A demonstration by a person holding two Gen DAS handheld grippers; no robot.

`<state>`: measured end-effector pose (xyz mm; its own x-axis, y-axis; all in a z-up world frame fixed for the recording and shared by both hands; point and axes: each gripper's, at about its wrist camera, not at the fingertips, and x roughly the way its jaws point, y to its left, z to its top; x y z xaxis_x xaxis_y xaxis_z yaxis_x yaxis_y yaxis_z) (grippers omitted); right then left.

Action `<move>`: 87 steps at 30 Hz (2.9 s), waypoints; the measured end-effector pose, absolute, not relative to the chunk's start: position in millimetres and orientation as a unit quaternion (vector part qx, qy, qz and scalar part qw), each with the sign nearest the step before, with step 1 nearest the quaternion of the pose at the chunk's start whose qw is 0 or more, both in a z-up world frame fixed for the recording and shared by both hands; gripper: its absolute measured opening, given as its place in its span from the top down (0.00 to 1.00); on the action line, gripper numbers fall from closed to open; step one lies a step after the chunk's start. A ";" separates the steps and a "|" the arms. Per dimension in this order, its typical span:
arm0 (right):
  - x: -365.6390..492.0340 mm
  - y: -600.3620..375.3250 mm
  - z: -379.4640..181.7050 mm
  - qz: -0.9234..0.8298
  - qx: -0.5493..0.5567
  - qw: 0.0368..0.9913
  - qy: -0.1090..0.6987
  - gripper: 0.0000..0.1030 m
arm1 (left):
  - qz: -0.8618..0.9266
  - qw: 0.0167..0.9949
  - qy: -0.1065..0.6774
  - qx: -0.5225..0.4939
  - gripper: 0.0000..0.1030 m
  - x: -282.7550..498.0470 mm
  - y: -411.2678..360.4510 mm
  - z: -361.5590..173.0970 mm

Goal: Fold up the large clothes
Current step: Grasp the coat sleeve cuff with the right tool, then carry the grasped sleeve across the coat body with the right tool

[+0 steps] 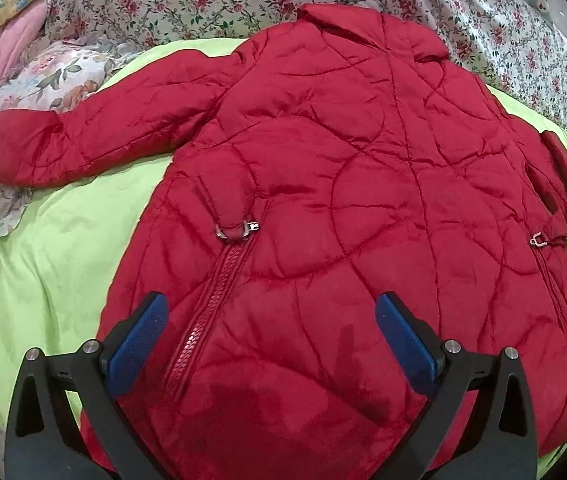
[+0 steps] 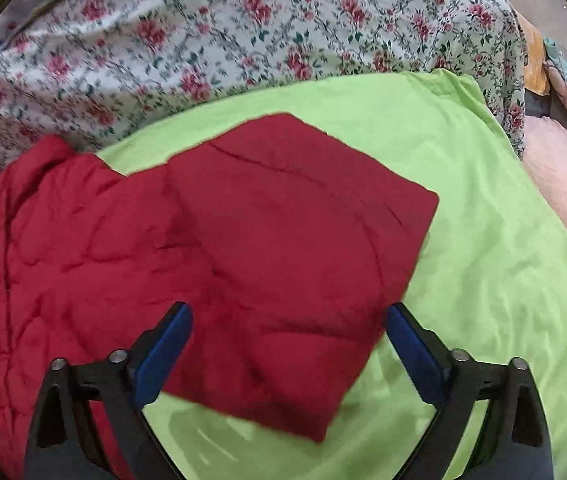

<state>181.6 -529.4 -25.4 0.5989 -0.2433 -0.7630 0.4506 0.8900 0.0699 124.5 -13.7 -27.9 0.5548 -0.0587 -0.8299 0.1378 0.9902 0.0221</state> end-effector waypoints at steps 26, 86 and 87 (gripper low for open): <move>153.2 -428.9 54.2 0.004 0.202 0.934 0.295 0.74 | -0.095 0.880 0.466 -0.003 0.00 117.9 1.4 -16.6; 196.4 -283.5 12.0 0.106 0.155 0.910 0.369 0.42 | -0.192 0.886 0.422 -0.011 0.87 299.2 28.6 -3.8; 201.2 -289.4 16.3 0.091 0.144 0.915 0.366 0.42 | -0.182 0.892 0.414 0.012 0.87 301.3 24.0 -4.5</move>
<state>201.2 -289.4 16.3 0.7158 0.2715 -0.6433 -0.0602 0.9419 0.3305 301.3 24.0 -4.5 0.5912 -0.3142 -0.7428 0.3337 0.9338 -0.1294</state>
